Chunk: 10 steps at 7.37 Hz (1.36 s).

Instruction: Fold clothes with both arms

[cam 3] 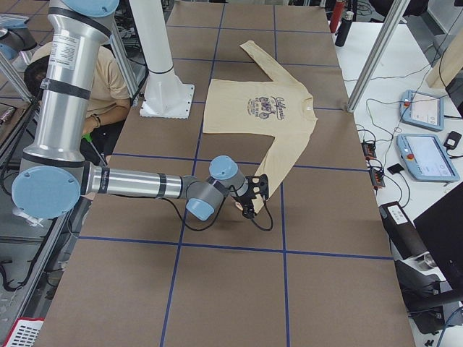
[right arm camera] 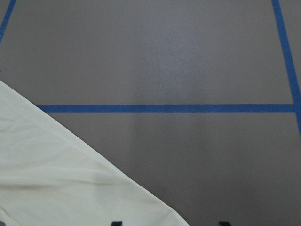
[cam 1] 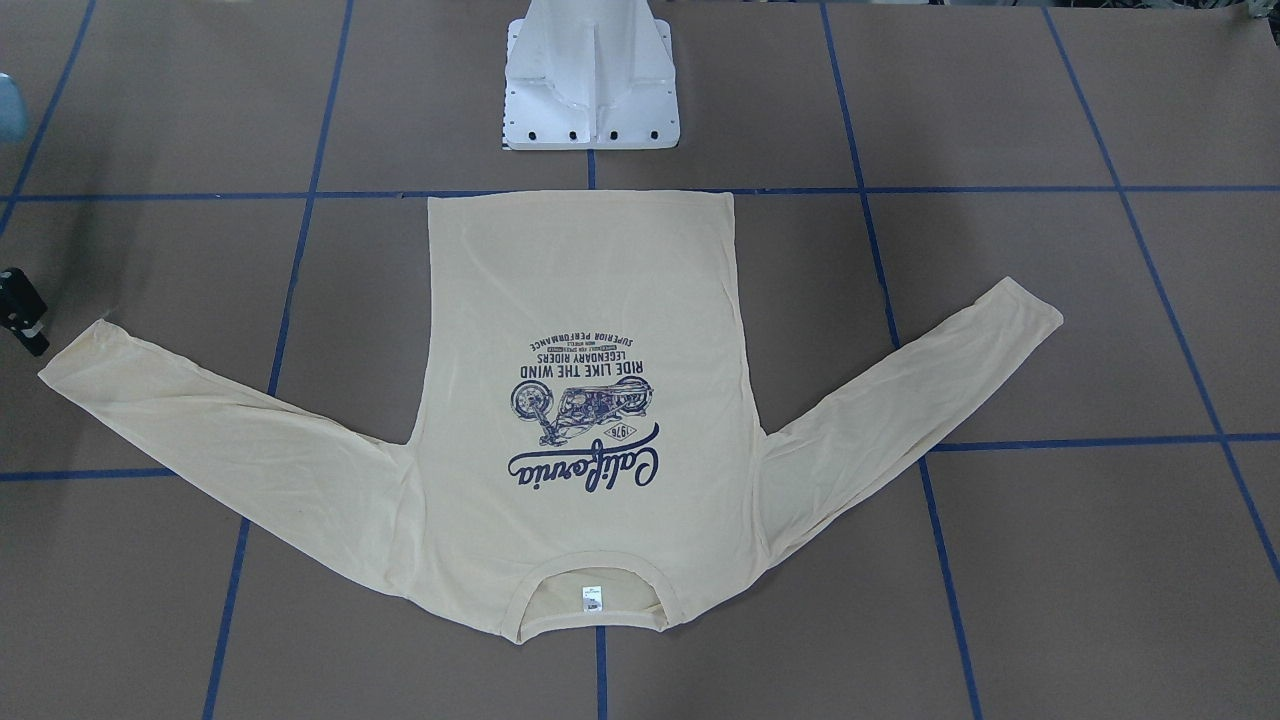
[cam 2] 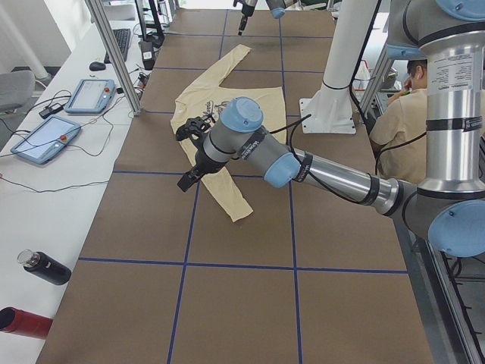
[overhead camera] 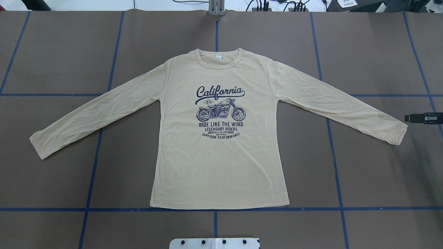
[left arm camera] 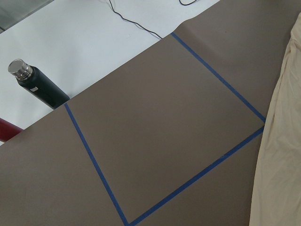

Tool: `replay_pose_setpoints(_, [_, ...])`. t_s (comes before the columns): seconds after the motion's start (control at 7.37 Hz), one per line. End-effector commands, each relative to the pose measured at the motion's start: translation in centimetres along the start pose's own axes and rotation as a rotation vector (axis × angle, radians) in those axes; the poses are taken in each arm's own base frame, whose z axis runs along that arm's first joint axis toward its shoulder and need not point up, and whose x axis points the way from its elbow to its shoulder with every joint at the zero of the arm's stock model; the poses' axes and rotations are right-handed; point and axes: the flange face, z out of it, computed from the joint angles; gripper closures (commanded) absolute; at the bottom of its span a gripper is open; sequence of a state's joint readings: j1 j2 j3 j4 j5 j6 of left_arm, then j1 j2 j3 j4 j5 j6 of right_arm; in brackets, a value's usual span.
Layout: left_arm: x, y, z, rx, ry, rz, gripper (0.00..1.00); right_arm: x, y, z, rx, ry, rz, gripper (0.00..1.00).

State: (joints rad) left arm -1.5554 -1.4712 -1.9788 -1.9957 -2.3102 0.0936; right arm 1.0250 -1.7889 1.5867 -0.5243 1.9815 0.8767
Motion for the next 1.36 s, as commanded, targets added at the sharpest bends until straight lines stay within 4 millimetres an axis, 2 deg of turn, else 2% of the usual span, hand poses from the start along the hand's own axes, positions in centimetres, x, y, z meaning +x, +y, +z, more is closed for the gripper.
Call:
replay_pose_setpoints(0.0, [0.0,0.0,0.0,0.000,0.000,0.003,0.00,0.3,1.0,1.9,-0.001,0.026,-0.021,0.34])
replay_pose_setpoints(0.27, [0.0,0.0,0.0,0.000,0.000,0.003,0.00,-0.1,1.3,3.1,0.003,0.039,-0.037,0.42])
replay_pose_setpoints(0.41, [0.0,0.1,0.0,-0.001,0.000,0.003,0.00,-0.2,1.1,3.8,-0.001,0.041,-0.038,0.42])
replay_pose_setpoints(1.22, [-0.1,0.4,0.1,-0.006,-0.001,-0.001,0.00,0.0,1.5,4.4,-0.010,0.050,-0.041,0.46])
